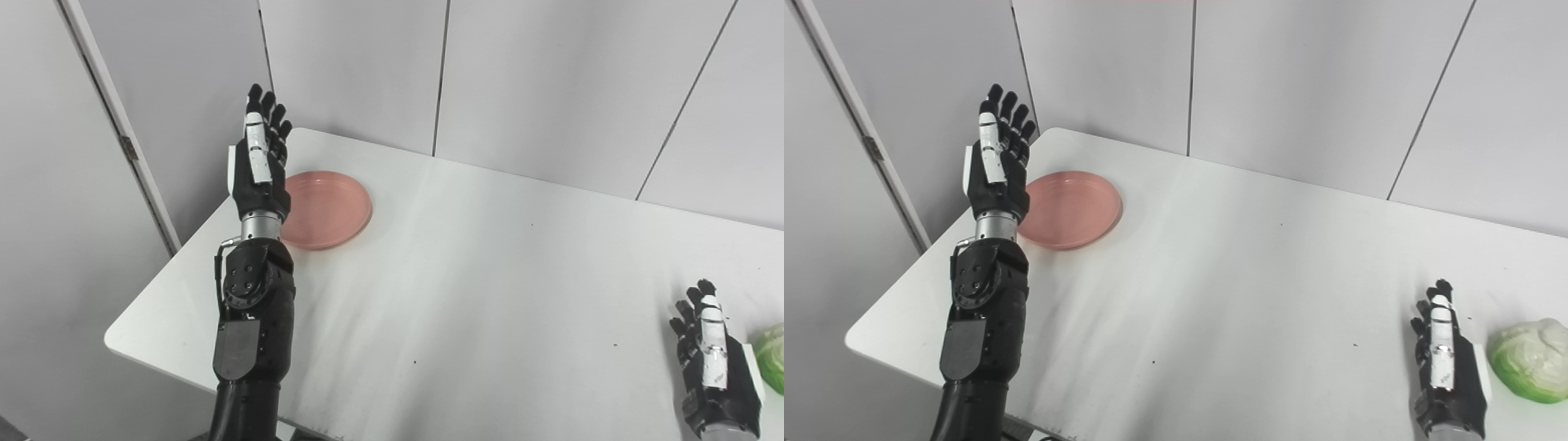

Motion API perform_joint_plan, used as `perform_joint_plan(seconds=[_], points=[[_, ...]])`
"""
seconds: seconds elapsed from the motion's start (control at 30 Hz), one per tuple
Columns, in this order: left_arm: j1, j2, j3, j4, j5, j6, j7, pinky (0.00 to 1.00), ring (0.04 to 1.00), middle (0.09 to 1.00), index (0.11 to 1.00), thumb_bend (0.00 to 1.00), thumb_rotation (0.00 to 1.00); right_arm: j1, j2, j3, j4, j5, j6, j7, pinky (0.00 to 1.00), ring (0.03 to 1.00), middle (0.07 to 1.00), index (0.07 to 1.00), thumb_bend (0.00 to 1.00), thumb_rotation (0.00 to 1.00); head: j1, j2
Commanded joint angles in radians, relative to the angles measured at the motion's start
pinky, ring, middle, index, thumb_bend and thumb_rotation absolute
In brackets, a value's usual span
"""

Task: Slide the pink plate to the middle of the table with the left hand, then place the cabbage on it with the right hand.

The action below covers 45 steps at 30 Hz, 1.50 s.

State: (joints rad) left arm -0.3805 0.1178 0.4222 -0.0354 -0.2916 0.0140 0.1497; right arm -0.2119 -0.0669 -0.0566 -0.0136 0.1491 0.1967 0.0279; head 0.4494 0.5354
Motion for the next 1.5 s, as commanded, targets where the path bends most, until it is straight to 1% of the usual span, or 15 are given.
perform_joint_plan(seconds=[0.0,0.17,0.3,0.43,0.67,0.87,1.1,1.27,1.47], points=[[-0.059,0.044,0.014,-0.002,-0.006,-0.03,0.011,0.97,0.975,0.98,0.968,0.45,1.0,-0.028,-0.001,-0.004,-0.032,0.009,0.004,0.01,1.0,1.0,1.0,1.0,0.11,1.0,-0.001,0.001],[-0.08,0.089,0.038,0.037,-0.032,-0.014,0.009,0.97,0.977,0.977,0.963,0.44,1.0,-0.029,-0.001,-0.003,-0.032,0.008,0.006,0.006,1.0,1.0,1.0,1.0,0.12,1.0,0.004,0.001],[-0.091,0.116,0.05,0.065,-0.043,-0.001,0.016,0.97,0.976,0.978,0.959,0.44,1.0,-0.031,0.0,-0.003,-0.032,0.003,0.005,0.001,1.0,1.0,1.0,1.0,0.12,1.0,0.007,0.002],[-0.097,0.137,0.062,0.1,-0.063,-0.002,0.009,0.96,0.975,0.974,0.958,0.43,1.0,-0.032,-0.003,0.0,-0.039,0.0,0.017,0.002,1.0,1.0,1.0,1.0,0.12,1.0,0.011,0.004],[-0.096,0.173,0.075,0.155,-0.091,-0.012,-0.003,0.98,0.977,0.978,0.968,0.43,1.0,-0.031,0.0,-0.003,-0.049,-0.001,0.028,0.0,1.0,1.0,1.0,1.0,0.12,1.0,0.011,0.007],[-0.096,0.194,0.094,0.202,-0.137,-0.013,-0.022,0.99,0.973,0.974,0.964,0.42,1.0,-0.032,-0.002,-0.002,-0.05,-0.005,0.03,0.002,1.0,1.0,1.0,1.0,0.11,1.0,0.016,0.011],[-0.081,0.217,0.089,0.252,-0.144,-0.024,-0.04,0.99,0.982,0.987,0.979,0.42,1.0,-0.026,0.0,-0.003,-0.07,0.001,0.046,0.005,1.0,1.0,1.0,1.0,0.12,1.0,0.019,0.017],[-0.071,0.22,0.099,0.278,-0.156,-0.029,-0.054,0.99,0.983,0.979,0.965,0.41,1.0,-0.026,-0.001,-0.003,-0.066,-0.001,0.043,0.005,1.0,1.0,1.0,1.0,0.12,1.0,0.024,0.02],[-0.07,0.22,0.106,0.309,-0.152,-0.03,-0.043,0.97,0.962,0.959,0.944,0.41,1.0,-0.025,0.002,-0.005,-0.073,0.001,0.048,0.001,1.0,1.0,1.0,1.0,0.12,1.0,0.026,0.025]])
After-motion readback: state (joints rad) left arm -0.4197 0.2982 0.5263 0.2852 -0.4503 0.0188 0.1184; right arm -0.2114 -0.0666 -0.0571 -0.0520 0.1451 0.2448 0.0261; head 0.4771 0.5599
